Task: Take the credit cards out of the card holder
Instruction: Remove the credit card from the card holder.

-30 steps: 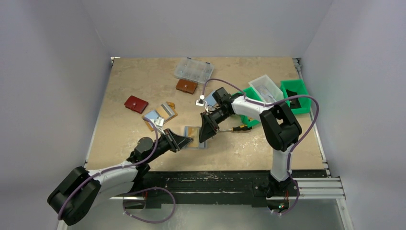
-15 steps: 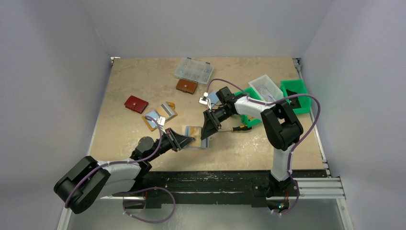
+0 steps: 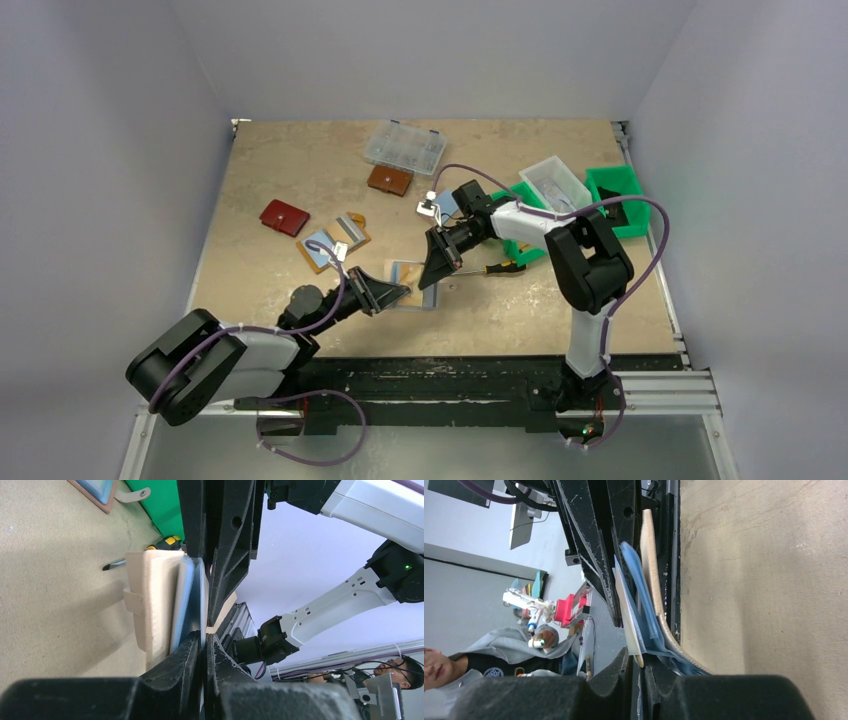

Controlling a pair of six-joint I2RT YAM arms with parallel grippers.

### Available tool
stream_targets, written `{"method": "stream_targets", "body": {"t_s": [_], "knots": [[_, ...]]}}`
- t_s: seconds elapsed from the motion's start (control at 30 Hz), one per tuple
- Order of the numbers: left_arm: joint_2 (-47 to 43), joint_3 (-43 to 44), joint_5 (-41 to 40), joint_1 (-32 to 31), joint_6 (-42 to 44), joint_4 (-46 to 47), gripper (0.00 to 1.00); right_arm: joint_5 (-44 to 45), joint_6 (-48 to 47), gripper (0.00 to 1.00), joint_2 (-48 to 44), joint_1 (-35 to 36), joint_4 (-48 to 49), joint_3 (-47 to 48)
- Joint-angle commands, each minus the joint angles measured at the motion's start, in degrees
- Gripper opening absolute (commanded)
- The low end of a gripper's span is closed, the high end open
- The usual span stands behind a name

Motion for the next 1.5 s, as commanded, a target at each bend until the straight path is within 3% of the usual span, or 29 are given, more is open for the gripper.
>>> {"method": "stream_targets", "body": {"t_s": [0.0,0.3,0.47,1.0,1.47], "knots": [[-1.2,-4.7,-0.6,-0.2,-1.0,6.7,0.00,-2.7,0.3,0.14,-2.0,-0.1,1.4,-0.2],[-9.3,-5.5,-4.2,-0.3,-0.3,-2.6,0.00,-4.4,-1.0,0.12,-2.1,-0.2,0.7,0.0],[-10.6,-5.5,-4.5,-0.3,-0.2,-4.1,0.00,-5.1,-3.0,0.23,-2.0,-0.2,-1.1,0.4],[-3.5,-4.5,-1.9,-0.3,-0.8,2.1,0.00,-5.1,-4.5,0.27,-1.7,-0.2,-3.0,0.9],[1.1,-4.5,-0.5,-0.3,-1.9,6.9,0.00,-3.6,-1.1,0.22,-1.3,-0.2,-0.4,0.2]]}}
